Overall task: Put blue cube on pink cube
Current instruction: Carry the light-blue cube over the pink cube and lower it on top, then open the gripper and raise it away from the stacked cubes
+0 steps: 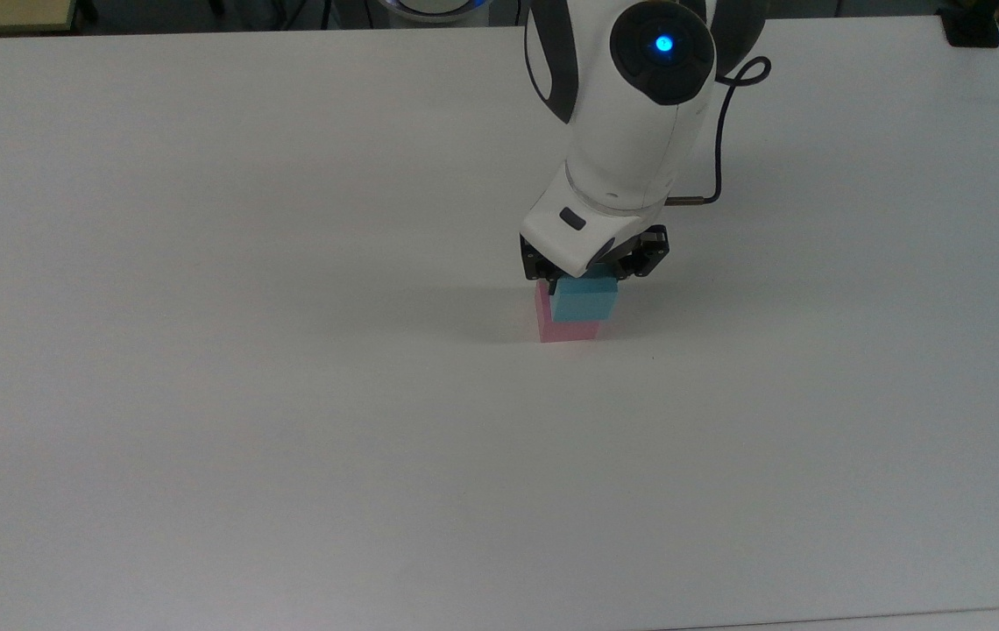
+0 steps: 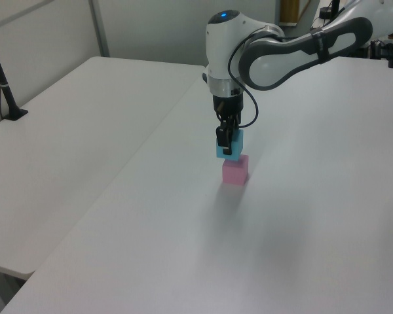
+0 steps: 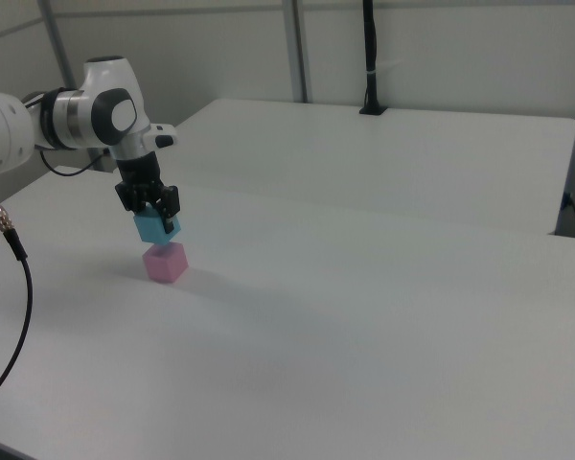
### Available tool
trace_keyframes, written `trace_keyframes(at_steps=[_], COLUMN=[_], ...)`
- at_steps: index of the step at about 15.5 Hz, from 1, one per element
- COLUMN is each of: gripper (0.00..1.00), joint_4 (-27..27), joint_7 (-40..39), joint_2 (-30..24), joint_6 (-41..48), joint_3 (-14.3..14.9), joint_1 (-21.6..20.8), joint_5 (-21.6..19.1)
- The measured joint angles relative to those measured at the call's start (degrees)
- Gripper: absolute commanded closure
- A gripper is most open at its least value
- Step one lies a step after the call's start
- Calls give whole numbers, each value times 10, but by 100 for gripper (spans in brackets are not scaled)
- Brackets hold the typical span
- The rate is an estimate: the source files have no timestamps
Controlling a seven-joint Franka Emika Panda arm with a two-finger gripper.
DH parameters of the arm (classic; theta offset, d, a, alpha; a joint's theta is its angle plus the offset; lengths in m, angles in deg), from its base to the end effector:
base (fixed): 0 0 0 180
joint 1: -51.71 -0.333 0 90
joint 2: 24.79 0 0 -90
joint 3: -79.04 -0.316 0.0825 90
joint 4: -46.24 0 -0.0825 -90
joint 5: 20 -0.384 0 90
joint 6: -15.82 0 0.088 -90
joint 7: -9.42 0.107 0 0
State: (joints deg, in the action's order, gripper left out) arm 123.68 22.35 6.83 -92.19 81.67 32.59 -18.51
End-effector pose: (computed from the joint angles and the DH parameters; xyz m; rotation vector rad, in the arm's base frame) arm 0.6812 0.2064 0.4032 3.0876 0.1189 -0.0074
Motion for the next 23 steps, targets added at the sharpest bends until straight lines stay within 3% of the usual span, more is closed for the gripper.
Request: trace_keyframes(at_steps=[6,8,9,10,11,12,20,23], gripper=[79,73,65,47,20,3,0,0], joint_4=[18,21,21,21,22,24,31,30], joint_7=[19,20,20,21,21,21,21,20], joint_2=[3,3,3,3,3,3,-1,-25], joint_6=[0,0,0,0,0,0,0,0], joint_3=[0,0,0,0,0,0,0,0], joint_1=[0,0,0,0,0,0,1,3], joint_5=[0,0,0,0,0,0,0,0])
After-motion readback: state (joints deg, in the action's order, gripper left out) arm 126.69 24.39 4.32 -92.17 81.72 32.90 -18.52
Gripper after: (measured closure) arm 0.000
